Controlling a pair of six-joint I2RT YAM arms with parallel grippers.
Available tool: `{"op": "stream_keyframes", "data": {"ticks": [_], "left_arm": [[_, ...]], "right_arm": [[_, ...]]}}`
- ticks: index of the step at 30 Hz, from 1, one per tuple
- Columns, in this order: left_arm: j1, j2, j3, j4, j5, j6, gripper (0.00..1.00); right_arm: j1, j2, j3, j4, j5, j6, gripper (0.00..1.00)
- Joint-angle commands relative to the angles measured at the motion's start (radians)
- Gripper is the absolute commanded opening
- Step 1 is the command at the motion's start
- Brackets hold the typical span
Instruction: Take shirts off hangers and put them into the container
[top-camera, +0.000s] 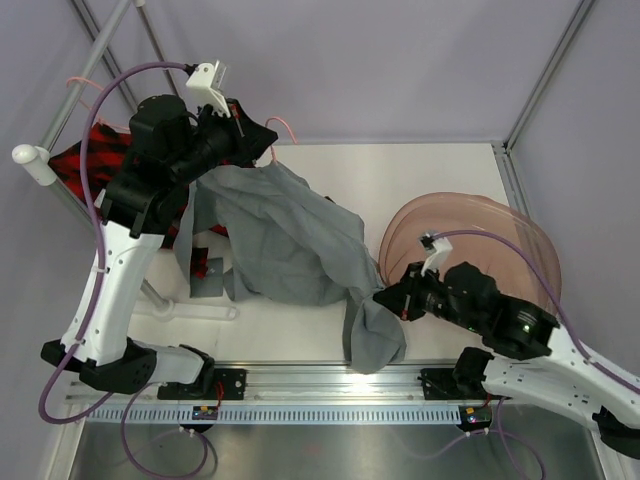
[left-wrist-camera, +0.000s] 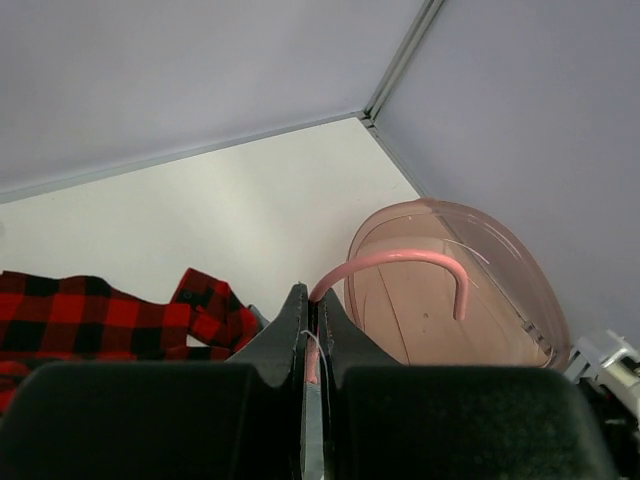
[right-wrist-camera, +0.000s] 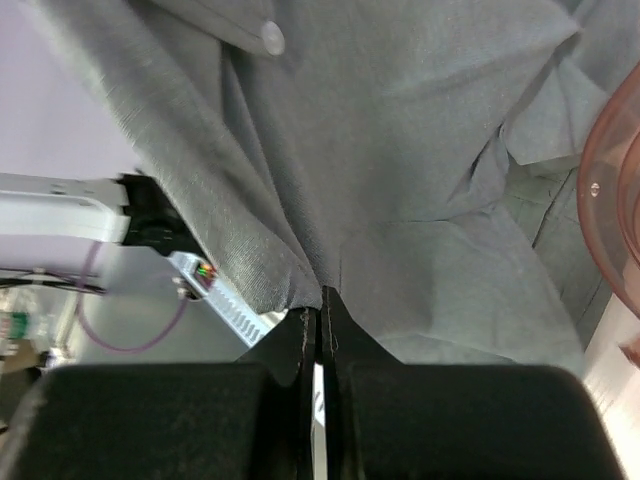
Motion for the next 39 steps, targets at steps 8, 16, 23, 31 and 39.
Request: {"op": "stream_keyframes", "data": {"ticks": [8,16,23,31,39], "left_arm": [[-0.035,-0.021,0.085,0.082,-0.104,-0.030,0.00],[-0.067,-0.110,-0.119,0.103,-0.317,0.070,0.00],[-0.070,-0.121,-0.248,0.171,-0.494,0.100,0.00],[-0.069,-0.067,-0.154,0.172,-0.535,0.094,0.00],[-0.069,0.040,0.180,-0.012,-0.590,0.159,0.00]], "right_arm": [[0.120,0.454,-0.029,0.307,0.243,-0.056,0.00],[0.252,0.238,0.158,0.031,0.447,-0.111,0.00],[0.261,0.128,0.334,-0.110,0.200,-0.262,0.00],[0.293,0.094,0.196,-0.092,0.249,-0.196,0.00],[0.296,-0.090,-0.049,0.030,0.389,-0.070,0.00]]}}
